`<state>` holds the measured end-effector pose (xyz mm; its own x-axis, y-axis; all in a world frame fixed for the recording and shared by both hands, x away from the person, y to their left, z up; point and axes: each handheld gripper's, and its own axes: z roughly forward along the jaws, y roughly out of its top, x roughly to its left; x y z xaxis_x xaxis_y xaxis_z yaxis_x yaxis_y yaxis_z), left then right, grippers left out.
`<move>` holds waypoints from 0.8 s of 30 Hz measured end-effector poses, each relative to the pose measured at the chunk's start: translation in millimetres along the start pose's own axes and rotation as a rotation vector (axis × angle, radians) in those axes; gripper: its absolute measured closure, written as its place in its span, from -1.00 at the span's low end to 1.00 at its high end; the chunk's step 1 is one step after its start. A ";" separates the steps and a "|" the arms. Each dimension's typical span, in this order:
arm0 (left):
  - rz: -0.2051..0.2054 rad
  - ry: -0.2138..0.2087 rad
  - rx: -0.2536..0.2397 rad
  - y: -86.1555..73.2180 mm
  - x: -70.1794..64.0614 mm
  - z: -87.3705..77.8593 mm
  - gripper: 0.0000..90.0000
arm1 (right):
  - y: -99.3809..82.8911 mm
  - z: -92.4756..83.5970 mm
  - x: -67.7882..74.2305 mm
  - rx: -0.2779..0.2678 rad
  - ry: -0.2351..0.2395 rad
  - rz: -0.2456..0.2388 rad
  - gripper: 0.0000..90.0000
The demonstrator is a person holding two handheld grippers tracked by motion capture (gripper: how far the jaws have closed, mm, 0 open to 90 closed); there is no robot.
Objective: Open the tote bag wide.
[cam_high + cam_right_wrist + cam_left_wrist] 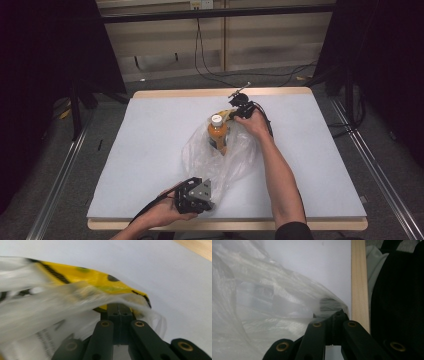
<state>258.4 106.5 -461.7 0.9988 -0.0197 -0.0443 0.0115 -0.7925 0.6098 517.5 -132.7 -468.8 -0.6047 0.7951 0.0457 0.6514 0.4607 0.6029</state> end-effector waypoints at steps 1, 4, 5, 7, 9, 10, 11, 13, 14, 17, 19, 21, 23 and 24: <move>-0.017 0.007 -0.026 -1.1 2.5 -2.4 1.00 | -2.2 -4.1 0.2 -0.021 0.022 0.007 1.00; -0.060 0.023 -0.105 -1.5 9.2 -13.4 1.00 | -8.3 -18.5 1.3 -0.099 0.080 0.011 1.00; -0.055 0.023 -0.118 -1.1 11.1 -16.6 1.00 | -10.3 -23.9 2.2 -0.119 0.098 0.016 1.00; -0.074 0.038 -0.152 -0.5 12.7 -24.6 1.00 | -13.6 -34.4 5.2 -0.139 0.107 -0.005 1.00; -0.071 0.061 -0.171 0.6 13.1 -30.3 1.00 | -17.5 -46.3 9.1 -0.166 0.124 -0.013 1.00; -0.077 0.055 -0.189 1.2 13.3 -33.1 1.00 | -19.1 -50.7 11.1 -0.175 0.124 -0.022 1.00; -0.077 0.065 -0.205 2.4 13.1 -36.8 1.00 | -21.5 -56.8 13.7 -0.187 0.130 -0.034 1.00; -0.081 0.072 -0.226 4.7 12.4 -42.8 1.00 | -28.8 -69.1 19.7 -0.206 0.147 -0.053 1.00; -0.078 0.087 -0.235 6.2 11.1 -46.3 1.00 | -32.8 -73.6 22.0 -0.212 0.152 -0.069 1.00; -0.068 0.115 -0.267 12.1 8.4 -57.1 1.00 | -44.0 -84.7 29.1 -0.215 0.168 -0.100 1.00; -0.058 0.134 -0.277 18.0 12.2 -64.7 1.00 | -49.9 -89.2 32.9 -0.213 0.178 -0.106 1.00; -0.070 0.141 -0.310 22.1 20.6 -72.2 1.00 | -54.5 -91.5 35.6 -0.220 0.190 -0.105 1.00; -0.084 0.163 -0.317 26.9 33.7 -75.4 1.00 | -57.3 -92.2 40.2 -0.211 0.190 -0.120 1.00; -0.097 0.170 -0.329 28.5 39.5 -73.9 1.00 | -59.1 -92.1 43.1 -0.210 0.205 -0.128 1.00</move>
<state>301.6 128.1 -387.5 0.9856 0.1694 0.0012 0.0930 -0.5471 0.8319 410.7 -161.9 -429.2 -0.7695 0.6298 0.1057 0.4682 0.4437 0.7642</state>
